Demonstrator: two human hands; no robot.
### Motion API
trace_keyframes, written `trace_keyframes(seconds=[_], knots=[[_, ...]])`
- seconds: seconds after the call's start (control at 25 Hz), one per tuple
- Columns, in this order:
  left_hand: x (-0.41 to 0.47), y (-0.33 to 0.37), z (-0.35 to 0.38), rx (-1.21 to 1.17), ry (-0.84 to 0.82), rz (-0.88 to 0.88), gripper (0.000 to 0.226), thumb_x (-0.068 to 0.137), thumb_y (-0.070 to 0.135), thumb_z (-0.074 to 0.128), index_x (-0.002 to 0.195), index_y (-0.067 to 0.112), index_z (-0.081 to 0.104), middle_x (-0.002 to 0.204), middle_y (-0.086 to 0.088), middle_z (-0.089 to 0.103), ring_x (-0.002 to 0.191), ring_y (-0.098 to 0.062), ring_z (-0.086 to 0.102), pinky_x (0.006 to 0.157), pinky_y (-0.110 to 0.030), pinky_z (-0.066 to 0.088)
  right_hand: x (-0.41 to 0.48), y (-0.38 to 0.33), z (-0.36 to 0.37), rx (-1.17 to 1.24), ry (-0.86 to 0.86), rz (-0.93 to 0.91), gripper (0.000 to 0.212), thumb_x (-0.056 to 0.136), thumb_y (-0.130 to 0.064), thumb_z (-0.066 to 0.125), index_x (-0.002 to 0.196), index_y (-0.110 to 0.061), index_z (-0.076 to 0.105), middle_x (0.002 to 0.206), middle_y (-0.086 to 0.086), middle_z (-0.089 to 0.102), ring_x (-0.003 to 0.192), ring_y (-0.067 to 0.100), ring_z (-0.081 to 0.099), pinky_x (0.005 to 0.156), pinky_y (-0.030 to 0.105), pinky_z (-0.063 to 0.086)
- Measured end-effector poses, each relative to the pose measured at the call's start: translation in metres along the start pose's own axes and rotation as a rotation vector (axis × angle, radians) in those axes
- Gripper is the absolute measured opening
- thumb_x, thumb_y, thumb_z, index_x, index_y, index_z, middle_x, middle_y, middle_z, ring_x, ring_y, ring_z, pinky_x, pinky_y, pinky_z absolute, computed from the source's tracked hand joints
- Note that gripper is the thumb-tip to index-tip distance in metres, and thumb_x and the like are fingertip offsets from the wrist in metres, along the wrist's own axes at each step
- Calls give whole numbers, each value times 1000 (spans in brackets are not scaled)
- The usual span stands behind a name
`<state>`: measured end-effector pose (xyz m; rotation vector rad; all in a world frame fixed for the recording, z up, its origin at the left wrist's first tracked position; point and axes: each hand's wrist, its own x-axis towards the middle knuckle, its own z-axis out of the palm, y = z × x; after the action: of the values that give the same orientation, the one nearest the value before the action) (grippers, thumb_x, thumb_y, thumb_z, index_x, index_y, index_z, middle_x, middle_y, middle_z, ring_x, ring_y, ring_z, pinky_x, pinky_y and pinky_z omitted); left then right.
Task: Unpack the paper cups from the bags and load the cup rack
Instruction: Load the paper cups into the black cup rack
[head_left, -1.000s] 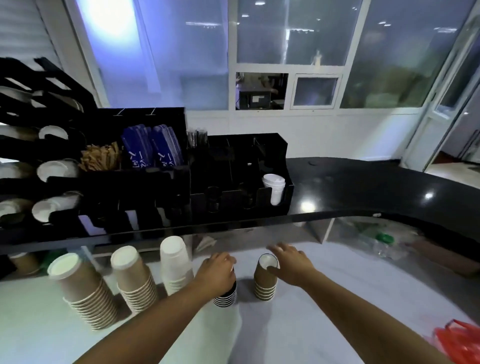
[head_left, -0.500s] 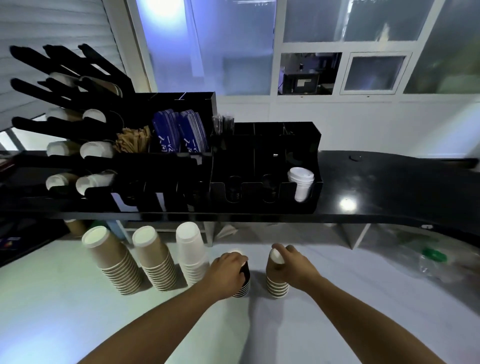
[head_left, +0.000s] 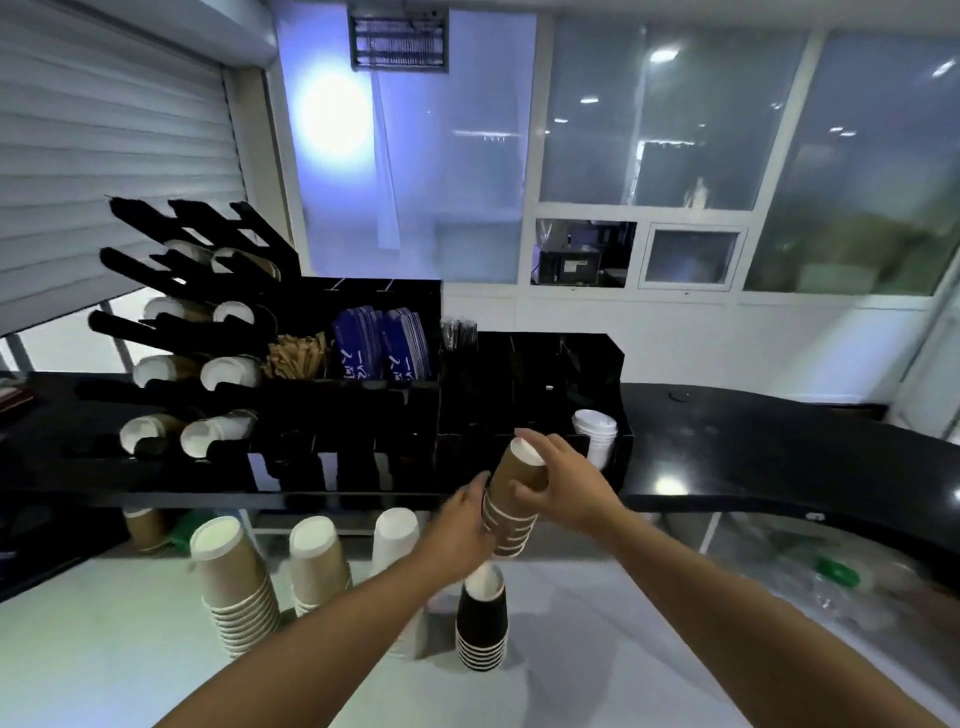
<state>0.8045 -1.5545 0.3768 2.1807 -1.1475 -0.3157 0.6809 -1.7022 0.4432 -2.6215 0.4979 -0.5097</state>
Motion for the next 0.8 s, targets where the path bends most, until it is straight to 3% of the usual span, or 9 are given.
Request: trace_keyframes(seconds=[0.2,0.32,0.4,0.48,0.64,0.8], knots=[[-13,-29,-61,-212,122,35,98,67,64,80,148,43,29,139,10,52,119,-7,58,102,-37,51,24,-68,13,223,70,-104,77,80,-54,70,146,-47,31,132,-13,50,112,8,55,93,31,54],[-33,-49,-105,-331,200,18,77,65,54,87,127,55,42,121,18,63,108,3,62,93,-28,55,43,-113,33,345,82,-151,84,78,-59,73,148,-49,27,139,-12,51,119,6,55,97,31,54],[-45,-59,-130,-395,247,8,69,66,50,88,120,53,45,113,21,67,102,6,64,84,-19,54,57,-140,48,426,61,-162,90,78,-59,75,150,-49,22,141,-13,50,123,4,53,100,29,53],[-52,-77,-158,-435,285,-16,72,67,46,87,126,48,45,111,21,68,99,9,64,82,-17,53,71,-170,65,435,41,-184,94,79,-56,76,151,-50,16,141,-16,49,124,2,52,100,24,51],[-59,-110,-204,-399,348,-1,77,69,46,85,135,46,45,116,24,66,106,8,62,92,-24,54,96,-216,90,500,30,-206,96,80,-51,78,149,-54,12,139,-19,49,124,0,51,94,12,47],[-59,-121,-235,-349,408,38,75,70,48,86,129,59,41,119,28,64,109,9,60,92,-21,53,121,-241,99,549,49,-241,94,77,-54,79,148,-54,18,139,-18,51,125,4,53,102,28,51]])
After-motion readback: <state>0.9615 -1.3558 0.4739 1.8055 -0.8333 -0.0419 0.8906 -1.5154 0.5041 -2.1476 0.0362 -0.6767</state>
